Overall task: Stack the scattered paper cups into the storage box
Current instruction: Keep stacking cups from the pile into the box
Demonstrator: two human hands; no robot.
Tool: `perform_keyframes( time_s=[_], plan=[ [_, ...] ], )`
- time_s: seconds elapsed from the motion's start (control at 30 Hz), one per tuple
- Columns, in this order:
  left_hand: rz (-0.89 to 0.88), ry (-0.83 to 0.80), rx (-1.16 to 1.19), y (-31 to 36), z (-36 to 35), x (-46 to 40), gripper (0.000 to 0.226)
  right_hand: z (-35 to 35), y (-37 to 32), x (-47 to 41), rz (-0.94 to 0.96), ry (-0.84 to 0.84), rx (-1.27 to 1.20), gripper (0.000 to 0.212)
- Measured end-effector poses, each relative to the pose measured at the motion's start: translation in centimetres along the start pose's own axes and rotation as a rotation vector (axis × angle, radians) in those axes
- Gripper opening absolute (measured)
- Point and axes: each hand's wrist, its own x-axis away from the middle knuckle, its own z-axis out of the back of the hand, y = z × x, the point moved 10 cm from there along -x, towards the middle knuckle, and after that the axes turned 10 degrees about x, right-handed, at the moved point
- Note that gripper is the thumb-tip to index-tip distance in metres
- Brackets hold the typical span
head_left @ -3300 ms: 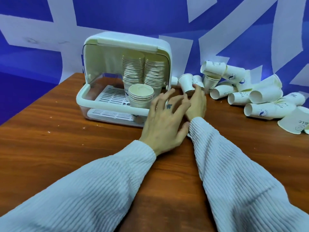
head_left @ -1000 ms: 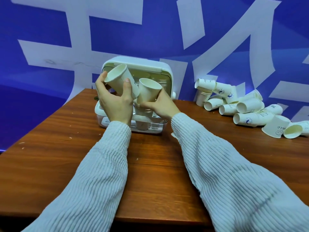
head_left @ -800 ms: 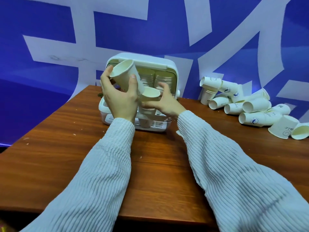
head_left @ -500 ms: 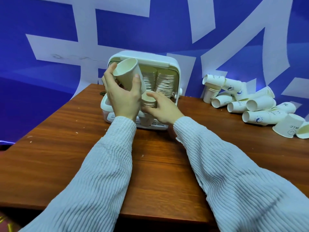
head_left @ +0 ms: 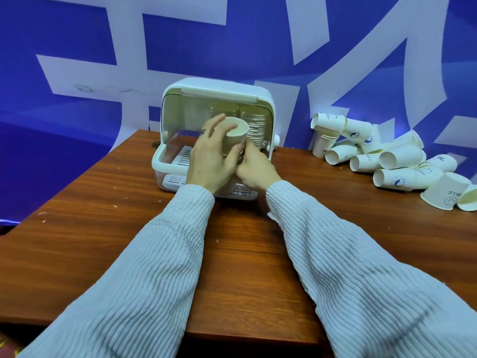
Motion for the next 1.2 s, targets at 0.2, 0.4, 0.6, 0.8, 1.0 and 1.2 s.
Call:
perform_keyframes(
  time_s=[0.2,0.4,0.6,0.8,1.0,1.2],
  plan=[
    [0.246,-0.120,-0.317,-3.8,-1.6,1.1,0.057,0.5,0.2,-0.1,0.044,0.036,-0.116,0.112],
    [0.205,-0.070,-0.241,-1.9,-1.9,2.1,0.063,1.4,0.1,1.8,0.155,0.028,-0.312,0.104],
    [-0.162,0.119,-0.060,5.1,-2.7,2.9,0.045,3.2,4.4,5.1,0.129,0.167,-0.423,0.075],
    [0.018,-0.166,0.179,8.2,-11.8,3.2,0.048,6.3,11.5,7.2,-0.005,0.259,-0.259,0.055],
    [0.217,-0.358,0.289,11.2,-22.7,5.5,0.047,11.2,22.7,10.6,-0.275,0.425,-0.234,0.053],
    [0.200,-0.511,0.314,14.7,-31.6,8.0,0.049,19.6,34.3,15.6,-0.533,0.666,0.189,0.053]
  ],
)
